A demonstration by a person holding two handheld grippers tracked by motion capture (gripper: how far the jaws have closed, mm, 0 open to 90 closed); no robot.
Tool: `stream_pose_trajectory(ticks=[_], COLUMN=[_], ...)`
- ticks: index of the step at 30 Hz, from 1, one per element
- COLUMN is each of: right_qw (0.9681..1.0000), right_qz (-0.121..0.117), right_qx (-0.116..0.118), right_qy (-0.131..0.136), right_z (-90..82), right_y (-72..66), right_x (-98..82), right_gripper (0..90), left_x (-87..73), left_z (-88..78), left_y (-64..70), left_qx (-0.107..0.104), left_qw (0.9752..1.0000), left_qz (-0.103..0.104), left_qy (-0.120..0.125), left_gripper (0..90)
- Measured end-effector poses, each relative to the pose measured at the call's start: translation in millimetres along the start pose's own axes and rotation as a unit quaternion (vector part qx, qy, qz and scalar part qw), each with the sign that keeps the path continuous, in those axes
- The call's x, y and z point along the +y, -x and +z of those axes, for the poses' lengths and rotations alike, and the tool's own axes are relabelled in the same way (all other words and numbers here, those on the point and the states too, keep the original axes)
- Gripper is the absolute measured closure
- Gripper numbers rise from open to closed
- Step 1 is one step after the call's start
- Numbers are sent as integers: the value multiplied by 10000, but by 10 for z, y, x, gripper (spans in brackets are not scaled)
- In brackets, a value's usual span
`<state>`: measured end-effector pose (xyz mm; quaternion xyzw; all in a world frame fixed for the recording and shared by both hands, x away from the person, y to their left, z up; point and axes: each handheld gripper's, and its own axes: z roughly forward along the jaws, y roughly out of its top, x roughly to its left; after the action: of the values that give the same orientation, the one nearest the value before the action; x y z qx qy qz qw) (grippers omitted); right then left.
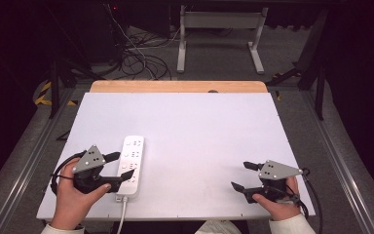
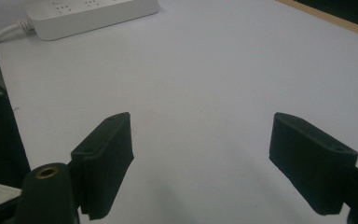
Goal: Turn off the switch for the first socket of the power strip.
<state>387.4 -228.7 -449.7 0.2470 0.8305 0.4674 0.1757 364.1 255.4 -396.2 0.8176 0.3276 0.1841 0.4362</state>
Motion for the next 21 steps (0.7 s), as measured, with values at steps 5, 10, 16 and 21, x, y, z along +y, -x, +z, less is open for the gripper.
stream_pose_trajectory(ticks=[5,10,16,21], right_qw=[10000,10000,10000,10000], right_qz=[-8,-4,0,0], right_qx=[-8,-10,-17,-16], right_qy=[13,16,40,53], right_z=[-5,-9,-16,-22], right_y=[-2,5,8,10], right_x=[2,0,-2,-3], right_gripper=[217,214,209,184], left_x=[6,-43,-104,-186], left_z=[-13,-36,-159,-284], left_y=[8,-19,-52,-143], left_qx=[36,186,172,239], left_qw=[9999,9996,9973,9968], left_qz=[7,-103,25,-42], left_qy=[154,210,714,765], left_gripper=[217,203,169,151])
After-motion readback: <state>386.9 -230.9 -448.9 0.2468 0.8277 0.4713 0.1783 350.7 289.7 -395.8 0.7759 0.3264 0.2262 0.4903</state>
